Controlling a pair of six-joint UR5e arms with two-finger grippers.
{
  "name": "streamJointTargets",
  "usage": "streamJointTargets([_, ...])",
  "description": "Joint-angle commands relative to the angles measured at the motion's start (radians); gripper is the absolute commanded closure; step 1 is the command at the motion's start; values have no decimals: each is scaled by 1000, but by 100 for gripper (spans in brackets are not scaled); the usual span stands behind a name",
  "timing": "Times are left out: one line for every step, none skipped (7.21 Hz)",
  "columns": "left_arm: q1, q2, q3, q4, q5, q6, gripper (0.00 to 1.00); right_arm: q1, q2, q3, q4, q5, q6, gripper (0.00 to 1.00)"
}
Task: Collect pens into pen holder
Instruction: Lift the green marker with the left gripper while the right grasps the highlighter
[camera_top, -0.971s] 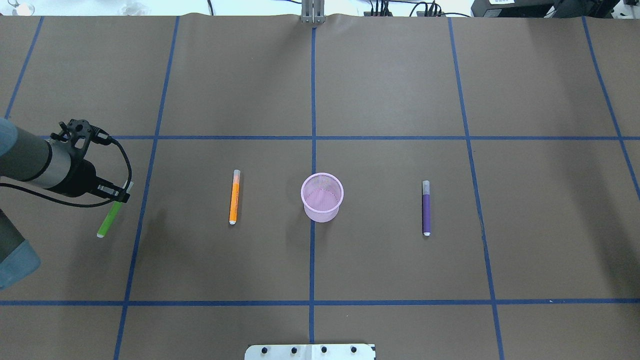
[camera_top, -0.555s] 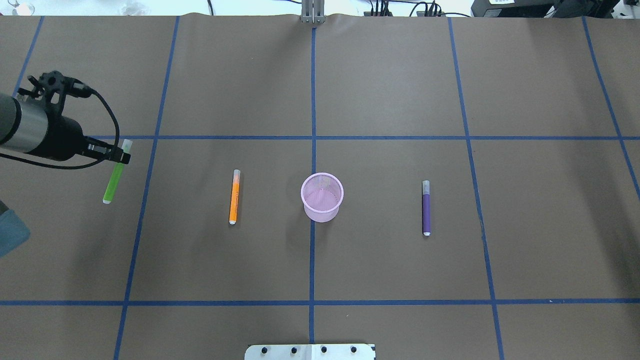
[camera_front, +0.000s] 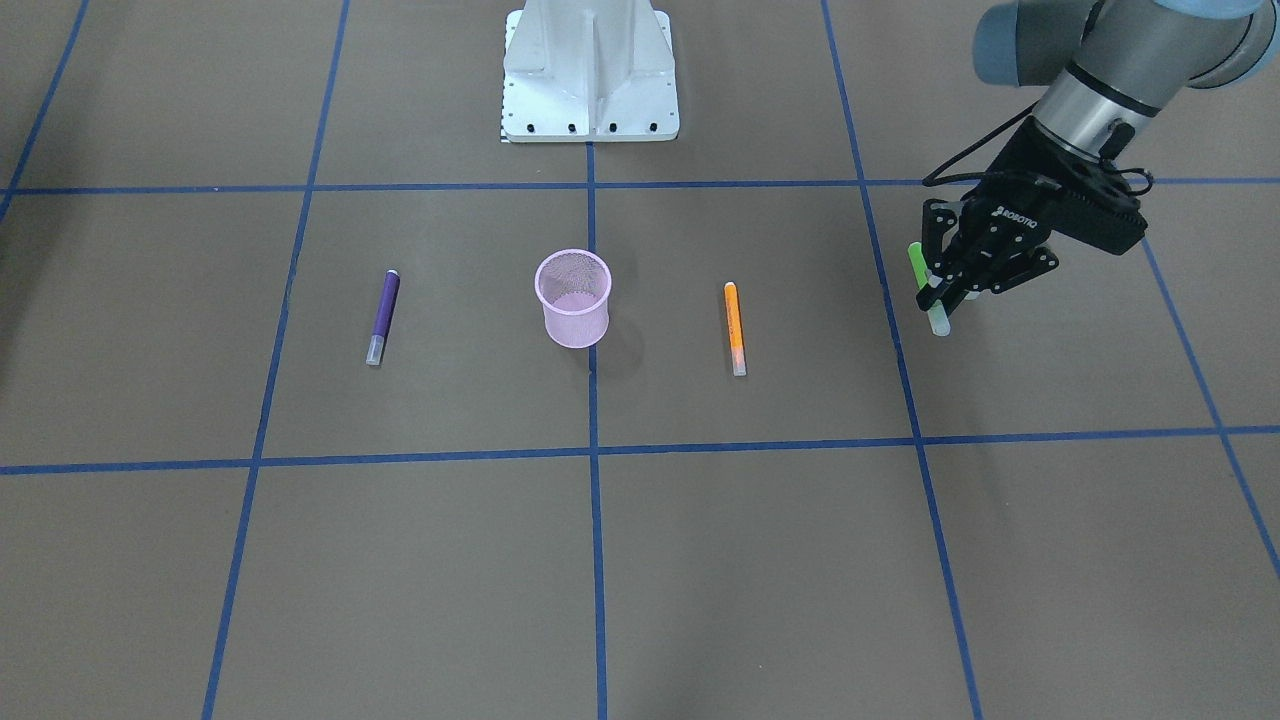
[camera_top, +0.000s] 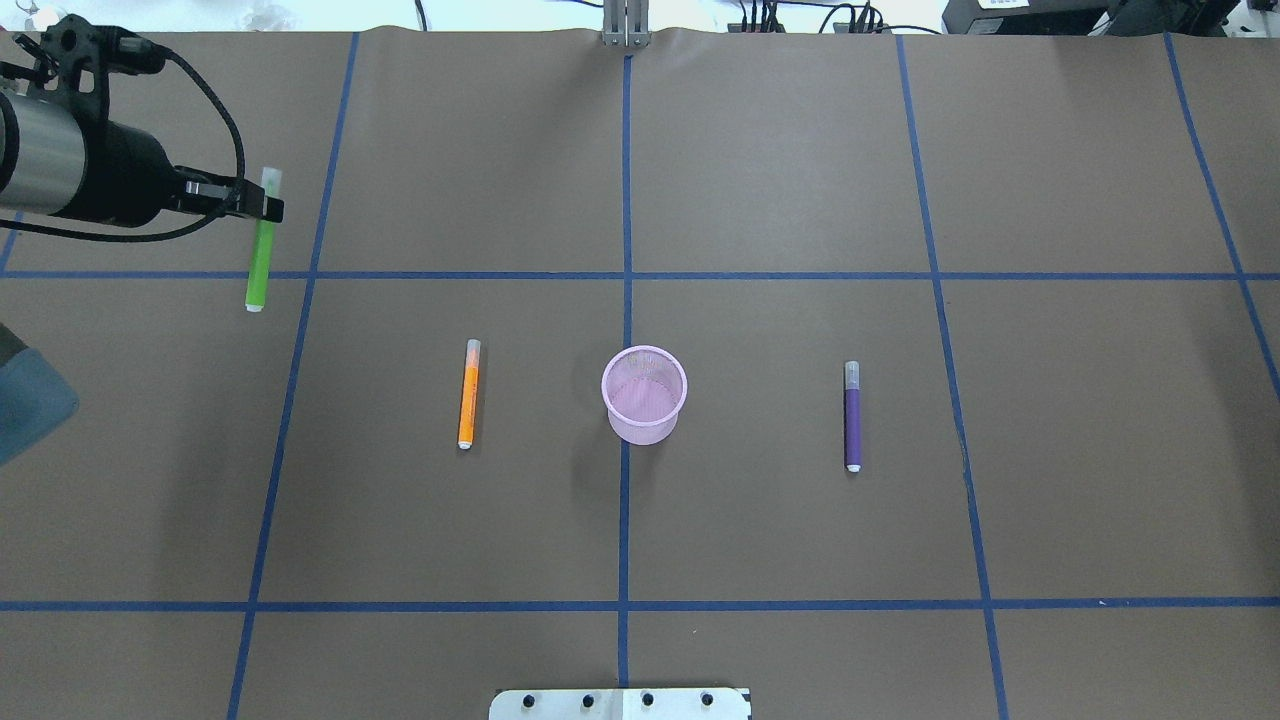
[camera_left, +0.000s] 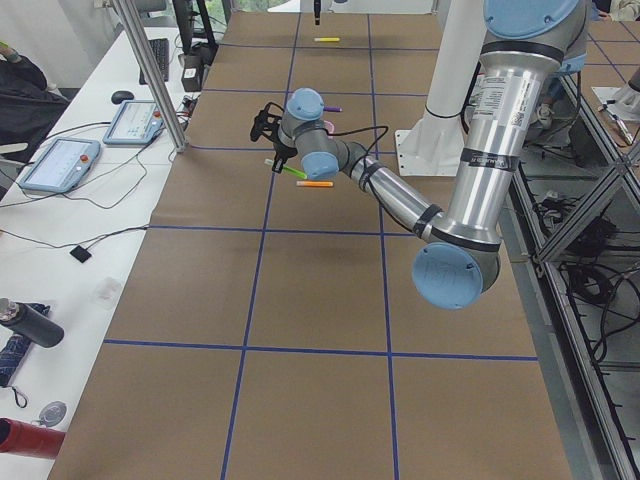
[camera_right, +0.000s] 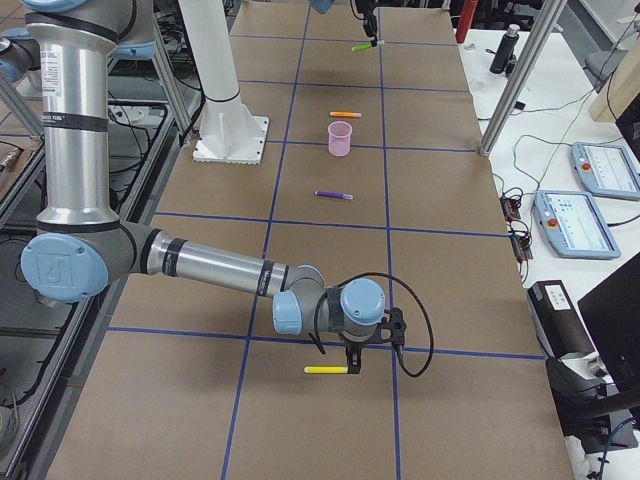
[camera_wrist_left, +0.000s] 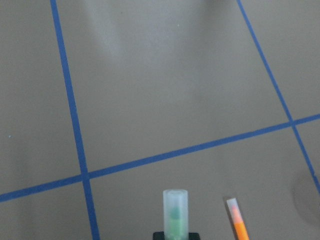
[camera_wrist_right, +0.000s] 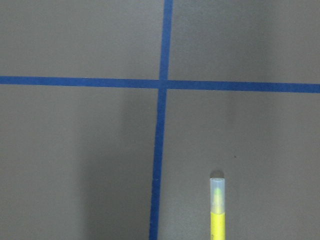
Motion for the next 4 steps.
streamJointTargets([-1, -51, -11, -9, 81, -10, 100, -24, 8, -58, 6, -37, 6, 1])
streamJointTargets([2, -73, -9, -10, 135, -37, 100, -35, 8, -70, 16, -59, 12, 1])
streamJointTargets([5, -90, -2, -10, 137, -65, 100, -38, 6, -107, 81, -70, 38, 1])
streamJointTargets([7, -96, -2, -10, 137, -67, 100, -49, 6, -166, 185, -71, 95, 1])
